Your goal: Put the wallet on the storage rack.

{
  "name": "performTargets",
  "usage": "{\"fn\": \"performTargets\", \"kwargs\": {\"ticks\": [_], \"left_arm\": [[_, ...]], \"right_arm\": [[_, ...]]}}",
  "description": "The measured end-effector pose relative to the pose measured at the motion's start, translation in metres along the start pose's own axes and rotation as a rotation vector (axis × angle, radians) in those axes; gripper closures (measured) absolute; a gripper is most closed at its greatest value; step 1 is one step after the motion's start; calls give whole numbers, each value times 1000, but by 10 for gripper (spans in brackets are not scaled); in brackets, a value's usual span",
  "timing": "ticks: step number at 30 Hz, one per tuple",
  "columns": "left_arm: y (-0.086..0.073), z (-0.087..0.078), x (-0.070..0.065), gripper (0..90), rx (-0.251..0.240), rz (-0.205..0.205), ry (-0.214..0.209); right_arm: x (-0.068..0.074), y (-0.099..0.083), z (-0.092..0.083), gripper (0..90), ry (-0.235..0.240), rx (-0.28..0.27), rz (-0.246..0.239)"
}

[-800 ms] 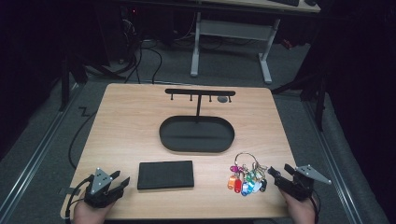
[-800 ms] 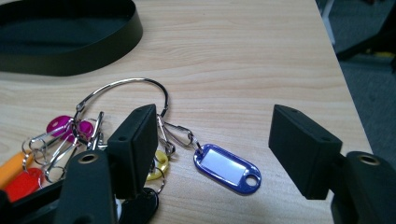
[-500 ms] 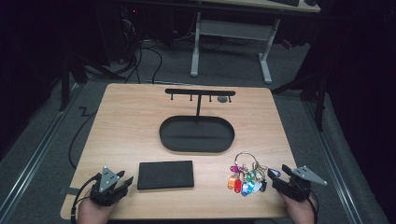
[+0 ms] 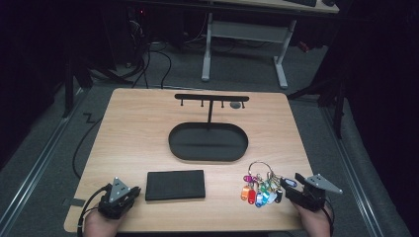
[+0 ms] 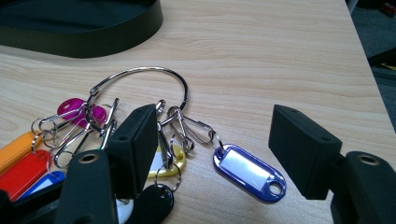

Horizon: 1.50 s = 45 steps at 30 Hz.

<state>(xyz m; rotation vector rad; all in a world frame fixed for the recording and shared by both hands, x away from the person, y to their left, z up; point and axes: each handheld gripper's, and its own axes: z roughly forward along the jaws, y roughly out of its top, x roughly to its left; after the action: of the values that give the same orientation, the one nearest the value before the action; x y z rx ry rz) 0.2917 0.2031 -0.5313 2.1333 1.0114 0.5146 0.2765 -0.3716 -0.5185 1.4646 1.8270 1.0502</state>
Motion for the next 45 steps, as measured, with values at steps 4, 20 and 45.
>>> {"fn": "performTargets", "kwargs": {"ticks": [4,20,45], "left_arm": [[3,2,-9,900,10,37,-14],[7,0,-63,900,6,216,-149],[32,-1,-72,583,-129,180,-214]], "right_arm": [[1,0,-2,335,5,-2,0],[-3,0,-2,342,14,-6,3],[8,-8,-7,343,19,9,0]]}}
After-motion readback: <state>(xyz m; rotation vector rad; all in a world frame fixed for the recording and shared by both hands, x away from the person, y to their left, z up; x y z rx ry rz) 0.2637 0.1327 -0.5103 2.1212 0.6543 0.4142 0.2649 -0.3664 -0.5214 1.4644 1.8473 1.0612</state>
